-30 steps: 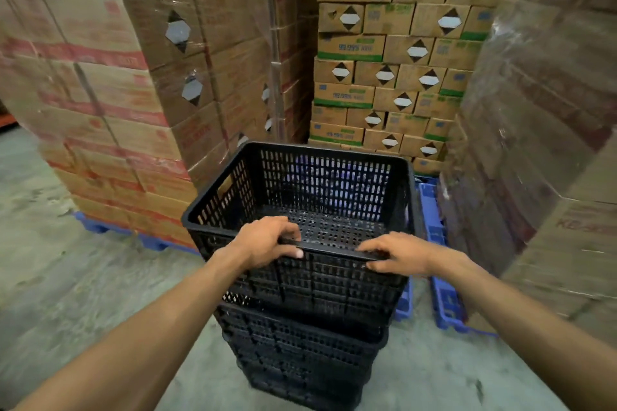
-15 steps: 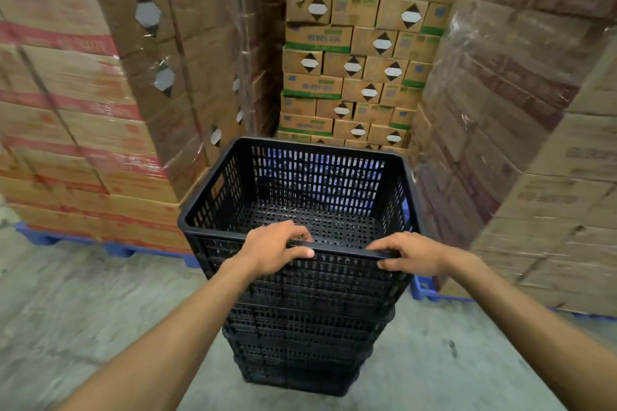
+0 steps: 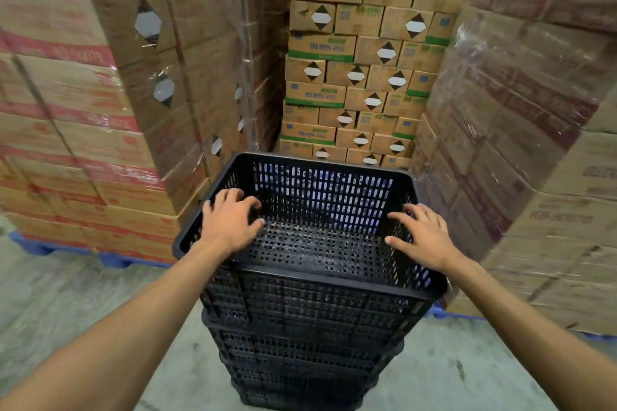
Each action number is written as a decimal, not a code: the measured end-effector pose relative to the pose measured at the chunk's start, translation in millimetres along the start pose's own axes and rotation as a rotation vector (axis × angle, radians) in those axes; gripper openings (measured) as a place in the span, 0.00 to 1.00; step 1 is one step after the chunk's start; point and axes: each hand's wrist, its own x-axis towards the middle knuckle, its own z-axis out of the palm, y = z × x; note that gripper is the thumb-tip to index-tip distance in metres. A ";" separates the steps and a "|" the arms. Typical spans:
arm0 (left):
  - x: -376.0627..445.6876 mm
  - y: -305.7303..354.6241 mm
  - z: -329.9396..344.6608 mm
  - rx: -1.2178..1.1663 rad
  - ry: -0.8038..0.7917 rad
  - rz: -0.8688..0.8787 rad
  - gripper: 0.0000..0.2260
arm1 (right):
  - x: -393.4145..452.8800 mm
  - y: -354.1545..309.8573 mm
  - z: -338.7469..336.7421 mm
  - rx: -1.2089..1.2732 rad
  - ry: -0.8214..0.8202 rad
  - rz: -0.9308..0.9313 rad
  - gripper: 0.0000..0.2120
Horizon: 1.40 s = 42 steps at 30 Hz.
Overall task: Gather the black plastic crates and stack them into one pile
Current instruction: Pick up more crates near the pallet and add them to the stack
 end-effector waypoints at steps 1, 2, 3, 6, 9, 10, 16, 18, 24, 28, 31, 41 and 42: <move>2.7 -14.8 0.8 0.003 -0.029 -0.072 0.22 | 7.9 6.0 3.2 0.000 -0.030 0.061 0.33; 4.9 -29.1 3.4 0.018 -0.086 -0.124 0.25 | 16.7 10.3 6.8 0.008 -0.050 0.091 0.34; 4.8 -40.6 8.0 0.053 -0.140 -0.152 0.28 | 22.8 13.4 10.3 0.011 -0.036 0.096 0.34; 8.4 -52.1 20.2 0.187 -0.193 -0.167 0.35 | 34.7 16.2 19.9 0.004 0.046 0.085 0.34; 13.9 -46.5 25.3 0.262 -0.209 -0.176 0.34 | 37.6 19.9 24.5 -0.029 0.058 0.067 0.33; 15.1 -46.8 26.2 0.273 -0.210 -0.181 0.33 | 38.3 21.2 24.1 -0.023 0.061 0.062 0.32; 12.3 -42.2 22.5 0.235 -0.206 -0.163 0.29 | 33.4 19.8 18.6 0.032 -0.006 0.110 0.34; 9.7 -44.6 18.5 0.208 -0.238 -0.147 0.29 | 35.3 19.0 12.9 -0.008 -0.089 0.114 0.36; 3.6 -49.5 3.6 0.162 -0.395 -0.048 0.31 | 35.0 14.3 4.8 0.001 -0.254 0.232 0.31; 1.6 -55.1 -2.4 0.118 -0.434 -0.040 0.23 | 36.9 13.0 3.3 -0.002 -0.256 0.263 0.27; -0.2 -66.5 -2.8 0.038 -0.261 -0.039 0.18 | 38.9 5.7 0.0 0.057 -0.195 0.295 0.20; 3.6 -74.9 3.2 -0.056 -0.167 -0.063 0.19 | 36.5 -8.7 -4.3 0.067 -0.212 0.361 0.20; 3.3 -75.6 2.7 -0.057 -0.167 -0.066 0.19 | 35.3 -10.6 -4.6 0.069 -0.225 0.370 0.21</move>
